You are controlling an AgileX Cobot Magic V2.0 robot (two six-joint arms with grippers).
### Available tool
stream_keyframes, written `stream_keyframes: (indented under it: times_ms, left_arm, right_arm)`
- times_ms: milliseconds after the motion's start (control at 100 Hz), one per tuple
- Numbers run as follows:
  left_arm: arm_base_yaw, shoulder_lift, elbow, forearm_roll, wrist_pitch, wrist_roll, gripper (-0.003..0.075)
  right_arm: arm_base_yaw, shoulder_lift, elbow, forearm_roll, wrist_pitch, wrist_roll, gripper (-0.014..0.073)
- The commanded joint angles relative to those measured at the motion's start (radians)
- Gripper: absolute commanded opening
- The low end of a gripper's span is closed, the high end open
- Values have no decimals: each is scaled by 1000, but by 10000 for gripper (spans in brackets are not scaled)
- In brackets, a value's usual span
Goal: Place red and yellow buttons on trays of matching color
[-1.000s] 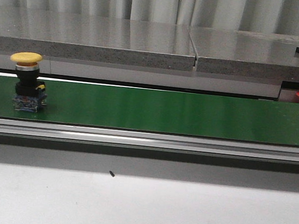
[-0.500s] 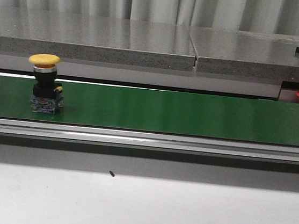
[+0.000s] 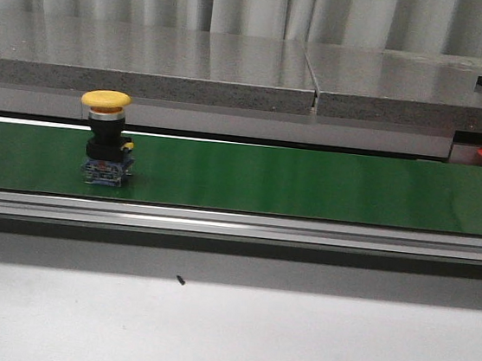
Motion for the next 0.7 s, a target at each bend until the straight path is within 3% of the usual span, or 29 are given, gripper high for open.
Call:
stream_keyframes:
  times_ms: [0,270,460,690]
  left_arm:
    - [-34,-71,-25,-8,-15,21,-18]
    - [-125,-243,76,-8,-9,21,-20]
    - [-136,-410,203,-14,10,21,-20]
    - [-136,-585,320,-12,9,21,-20]
  right_arm:
    - [0,1,-26,16,-82,-5,-67]
    - [0,2,-28,65,-50,-5,-67]
    - [5,33,-31,68,-31,-5,-67]
    - [84,201,-170,68,52,-13,-67]
